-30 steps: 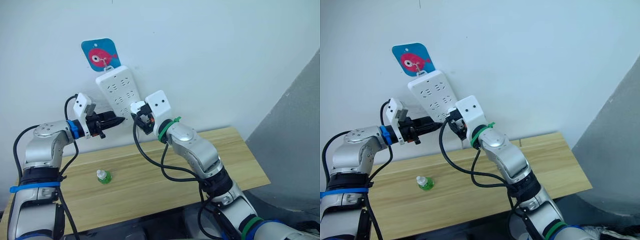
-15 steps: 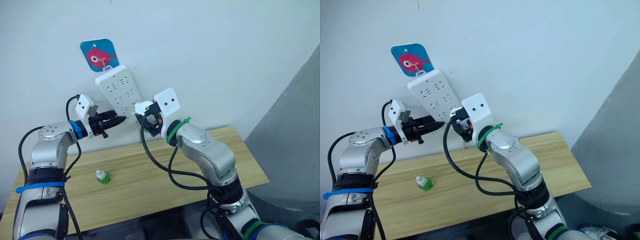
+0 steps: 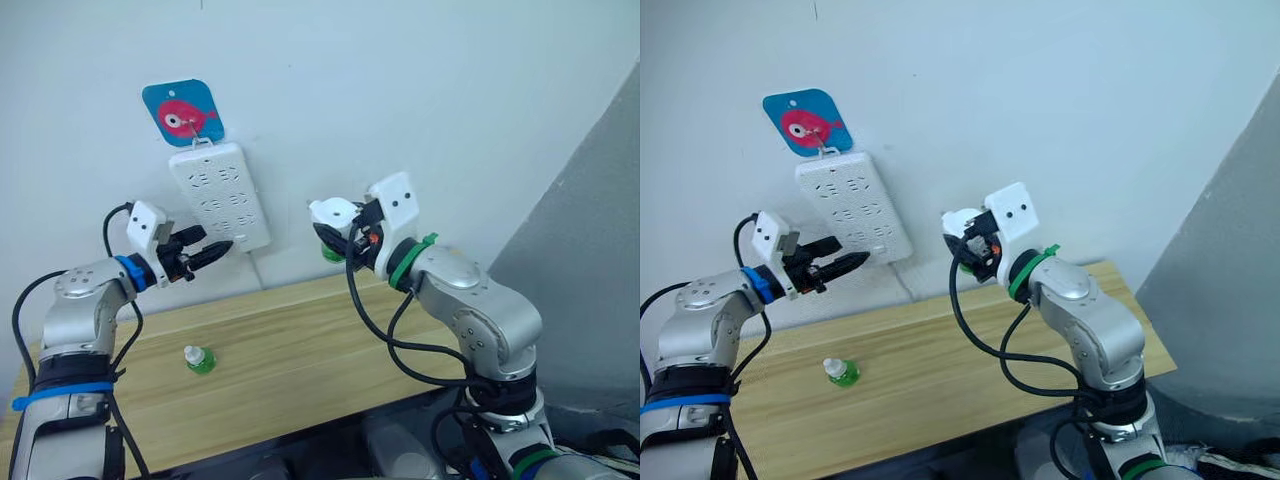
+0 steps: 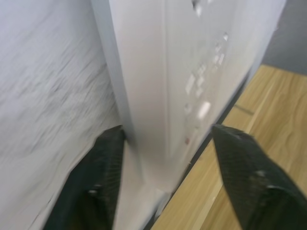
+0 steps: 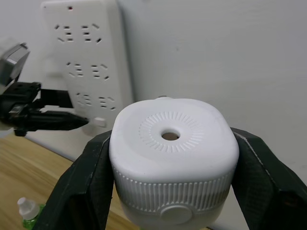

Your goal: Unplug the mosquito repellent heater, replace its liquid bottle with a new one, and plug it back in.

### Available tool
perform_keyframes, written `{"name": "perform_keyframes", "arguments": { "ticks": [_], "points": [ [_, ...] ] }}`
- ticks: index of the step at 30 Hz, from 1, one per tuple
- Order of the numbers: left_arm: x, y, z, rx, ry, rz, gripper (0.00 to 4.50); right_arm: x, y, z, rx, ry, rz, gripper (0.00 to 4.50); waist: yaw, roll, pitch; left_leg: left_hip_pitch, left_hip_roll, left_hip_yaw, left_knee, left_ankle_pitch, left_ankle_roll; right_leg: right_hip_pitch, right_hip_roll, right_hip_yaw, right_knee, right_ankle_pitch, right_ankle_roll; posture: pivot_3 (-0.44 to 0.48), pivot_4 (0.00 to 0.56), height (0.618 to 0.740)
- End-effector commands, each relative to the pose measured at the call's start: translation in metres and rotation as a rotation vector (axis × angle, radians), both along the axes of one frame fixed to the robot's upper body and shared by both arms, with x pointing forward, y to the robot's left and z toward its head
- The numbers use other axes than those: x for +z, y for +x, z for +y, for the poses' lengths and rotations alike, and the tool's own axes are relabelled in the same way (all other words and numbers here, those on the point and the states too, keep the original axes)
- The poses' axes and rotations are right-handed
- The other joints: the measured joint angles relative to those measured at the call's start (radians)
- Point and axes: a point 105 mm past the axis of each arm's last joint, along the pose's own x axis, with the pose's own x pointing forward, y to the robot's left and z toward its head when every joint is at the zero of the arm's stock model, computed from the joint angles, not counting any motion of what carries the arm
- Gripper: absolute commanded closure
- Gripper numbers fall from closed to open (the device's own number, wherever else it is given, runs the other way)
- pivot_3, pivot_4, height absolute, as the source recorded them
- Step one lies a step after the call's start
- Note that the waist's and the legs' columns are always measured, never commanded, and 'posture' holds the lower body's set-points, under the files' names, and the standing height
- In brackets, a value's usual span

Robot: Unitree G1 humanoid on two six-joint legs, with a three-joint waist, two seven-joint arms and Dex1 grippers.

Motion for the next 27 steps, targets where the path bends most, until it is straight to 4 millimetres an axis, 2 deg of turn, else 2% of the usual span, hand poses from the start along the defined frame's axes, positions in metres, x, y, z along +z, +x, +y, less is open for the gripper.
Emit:
{"name": "perform_keyframes", "arguments": {
  "ticks": [1, 2, 6, 10, 13, 16, 19, 23, 27],
  "points": [
    [0.021, -0.009, 0.013, 0.047, 0.085, -0.125, 0.32, 0.018, -0.005, -0.005, 0.027, 0.056, -0.069, 1.56, 0.006, -0.001, 0.000, -0.001, 0.000, 0.000, 0.000, 0.000, 0.000, -0.001, -0.001, 0.000, 0.000, 0.001, -0.001, -0.186, 0.049, 0.736],
    [0.021, -0.012, 0.015, 0.055, 0.100, -0.133, 0.01, 0.018, -0.005, -0.006, 0.029, 0.057, -0.070, 1.56, 0.008, -0.001, -0.001, -0.001, 0.000, 0.001, 0.000, 0.000, 0.000, -0.002, -0.004, 0.000, 0.000, 0.001, -0.001, -0.172, 0.046, 0.736],
    [0.039, -0.033, 0.019, 0.046, 0.156, -0.245, 0.00, 0.024, -0.010, -0.009, 0.091, 0.092, -0.082, 1.56, 0.024, -0.001, -0.001, -0.001, 0.000, 0.001, 0.000, 0.000, 0.000, -0.003, -0.005, 0.001, 0.002, 0.001, -0.002, -0.149, 0.045, 0.736],
    [0.046, -0.055, 0.002, 0.014, 0.154, -0.310, 0.00, 0.032, -0.014, -0.011, 0.146, 0.150, -0.089, 1.56, 0.045, -0.002, -0.001, -0.001, 0.000, 0.001, 0.000, 0.000, 0.000, -0.002, -0.004, 0.000, 0.002, 0.000, -0.001, -0.133, 0.048, 0.736],
    [0.038, -0.074, -0.022, -0.031, 0.176, -0.331, 0.00, 0.036, -0.018, -0.014, 0.176, 0.208, -0.067, 1.56, 0.057, -0.002, -0.001, -0.001, 0.000, 0.002, 0.001, 0.000, 0.000, -0.002, -0.005, 0.001, 0.002, 0.000, 0.001, -0.133, 0.048, 0.736],
    [0.034, -0.093, -0.051, -0.080, 0.122, -0.336, 0.00, 0.037, -0.020, -0.018, 0.180, 0.272, -0.032, 1.56, 0.064, -0.003, -0.002, -0.001, 0.000, 0.003, 0.001, 0.000, 0.000, -0.002, -0.005, 0.002, 0.002, 0.000, 0.000, -0.133, 0.048, 0.736],
    [0.034, -0.102, -0.082, -0.147, 0.037, -0.326, 0.00, 0.040, -0.020, -0.021, 0.175, 0.367, 0.014, 1.56, 0.078, -0.003, -0.002, -0.001, -0.001, 0.003, 0.002, 0.000, 0.000, -0.002, -0.004, 0.002, 0.002, 0.000, 0.001, -0.138, 0.054, 0.736],
    [0.045, -0.100, -0.121, -0.257, -0.093, -0.322, 0.00, 0.044, -0.019, -0.024, 0.169, 0.531, 0.101, 1.56, 0.084, -0.003, -0.002, 0.001, -0.001, 0.002, 0.004, 0.000, 0.000, 0.001, 0.001, 0.002, 0.003, -0.002, 0.003, -0.138, 0.059, 0.736],
    [0.058, -0.087, -0.140, -0.318, -0.144, -0.368, 0.00, 0.046, -0.018, -0.030, 0.168, 0.641, 0.174, 1.56, 0.081, -0.002, -0.002, 0.003, 0.000, 0.003, 0.004, 0.000, 0.000, 0.003, 0.003, 0.002, 0.003, -0.002, 0.003, -0.152, 0.059, 0.736]
  ]
}}
